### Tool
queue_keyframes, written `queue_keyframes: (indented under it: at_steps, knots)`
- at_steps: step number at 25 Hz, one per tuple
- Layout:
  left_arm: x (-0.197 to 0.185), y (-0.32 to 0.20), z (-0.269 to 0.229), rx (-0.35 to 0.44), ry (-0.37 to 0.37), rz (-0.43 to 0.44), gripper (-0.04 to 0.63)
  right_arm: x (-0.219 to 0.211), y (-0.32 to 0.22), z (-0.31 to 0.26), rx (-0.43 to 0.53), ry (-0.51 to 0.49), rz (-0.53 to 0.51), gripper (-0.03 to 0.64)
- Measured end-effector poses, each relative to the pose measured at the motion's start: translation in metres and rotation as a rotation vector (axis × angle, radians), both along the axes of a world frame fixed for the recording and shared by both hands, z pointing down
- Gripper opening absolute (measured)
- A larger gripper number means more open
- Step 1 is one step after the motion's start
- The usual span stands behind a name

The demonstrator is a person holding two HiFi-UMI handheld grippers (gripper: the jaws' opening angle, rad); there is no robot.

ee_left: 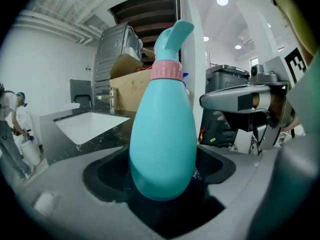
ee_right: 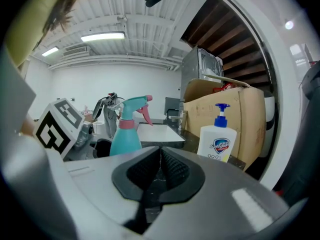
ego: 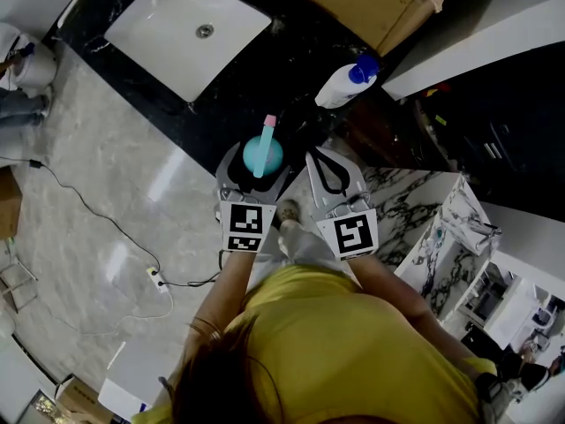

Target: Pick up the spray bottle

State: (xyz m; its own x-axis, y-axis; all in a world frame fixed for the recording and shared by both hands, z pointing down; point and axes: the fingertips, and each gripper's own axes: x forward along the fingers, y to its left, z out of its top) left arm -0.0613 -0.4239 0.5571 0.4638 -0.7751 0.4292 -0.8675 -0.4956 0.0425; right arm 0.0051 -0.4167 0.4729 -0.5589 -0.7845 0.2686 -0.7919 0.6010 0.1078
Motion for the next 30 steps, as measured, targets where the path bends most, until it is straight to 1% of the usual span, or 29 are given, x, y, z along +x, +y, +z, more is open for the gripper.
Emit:
queue_keyframes:
  at_steps: [4, 5, 11, 18, 22, 30]
  knots:
    - [0.0, -0.001, 0.002, -0.002, -0.023, 0.0, 0.417, 0.001, -0.002, 0.003, -0.009, 0.003, 0.01, 0.008]
    - [0.0, -0.001, 0.002, -0.002, -0.025, 0.001, 0.402, 0.001, -0.002, 0.003, -0.008, 0.004, 0.012, 0.008]
    - [0.0, 0.001, 0.002, 0.012, -0.03, 0.009, 0.397, 0.002, 0.002, 0.0, -0.001, 0.006, 0.022, 0.008]
    - [-0.003, 0.004, -0.006, 0.041, -0.017, 0.006, 0.394, 0.003, 0.009, -0.005, 0.015, 0.009, 0.027, 0.008]
    - [-0.009, 0.008, -0.019, 0.036, 0.008, -0.011, 0.394, 0.002, 0.014, -0.012, 0.033, 0.002, 0.026, 0.008]
    - [-0.025, 0.015, -0.071, 0.06, 0.034, -0.045, 0.396, 0.0, 0.019, -0.04, 0.094, -0.023, 0.029, 0.008]
